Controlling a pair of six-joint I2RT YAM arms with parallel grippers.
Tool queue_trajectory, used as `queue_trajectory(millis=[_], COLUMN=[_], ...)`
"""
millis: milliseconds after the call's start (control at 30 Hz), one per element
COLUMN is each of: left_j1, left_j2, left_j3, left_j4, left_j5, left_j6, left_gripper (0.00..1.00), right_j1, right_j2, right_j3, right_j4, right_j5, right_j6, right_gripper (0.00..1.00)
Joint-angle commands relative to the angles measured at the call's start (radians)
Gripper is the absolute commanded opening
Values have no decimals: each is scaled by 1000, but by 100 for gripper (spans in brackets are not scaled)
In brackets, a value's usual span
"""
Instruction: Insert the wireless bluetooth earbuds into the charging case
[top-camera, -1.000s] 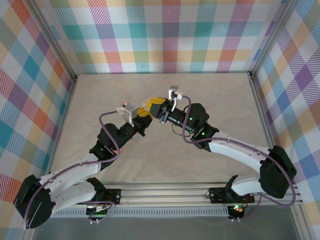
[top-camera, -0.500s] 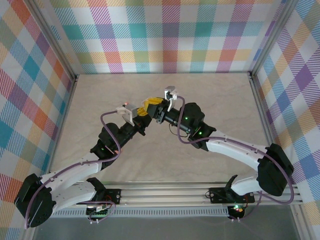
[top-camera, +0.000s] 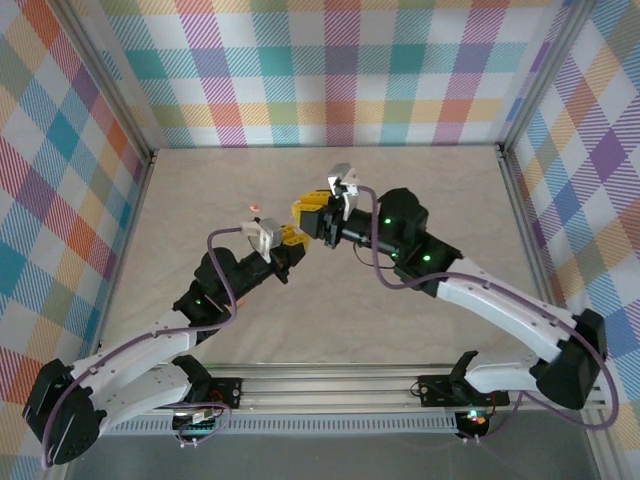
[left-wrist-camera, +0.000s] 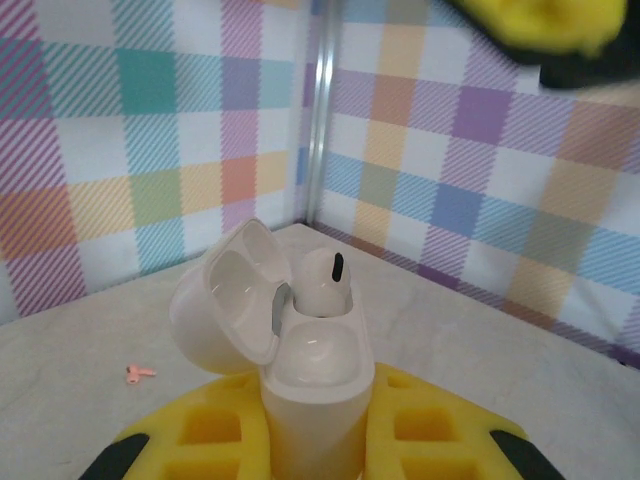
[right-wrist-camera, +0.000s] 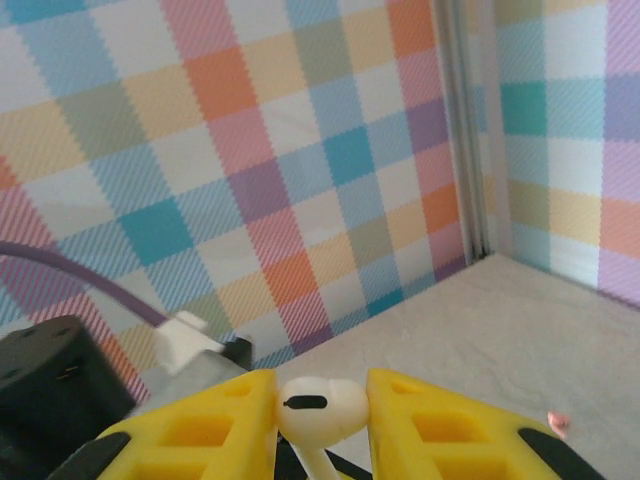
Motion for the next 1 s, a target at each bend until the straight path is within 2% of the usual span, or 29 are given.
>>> queue_trajectory(millis=[0, 167, 267, 333, 467, 533, 767, 967], left_j1=[-9, -9, -9, -9, -9, -6, 8, 15], left_j2=[-40, -49, -49, -44, -46, -52, 2, 34], left_j3=[11, 7, 9, 19, 27, 0, -26, -26], left_j4=[-11, 2, 2, -25, -151, -158, -155, -145], left_j5=[120, 220, 238, 226, 107, 61, -37, -50], left_j6=[58, 56, 49, 50, 60, 51, -1, 4], left_gripper=[0, 0, 0, 0, 0, 0, 0, 0], right_j1=[-6, -6, -6, -6, -36, -87, -348, -538], right_j2=[-49, -93, -98, -95, -86, -71, -9, 118], right_j3=[28, -1, -3, 8, 50, 58, -77, -228], right_j4=[-172, -259, -294, -328, -462, -534, -569, -594], right_j5=[-101, -141, -128, -83, 89, 131, 39, 30], right_j6=[-154, -230, -228, -205, -119, -46, 265, 326], right_gripper=[29, 30, 31, 31, 30, 30, 32, 29])
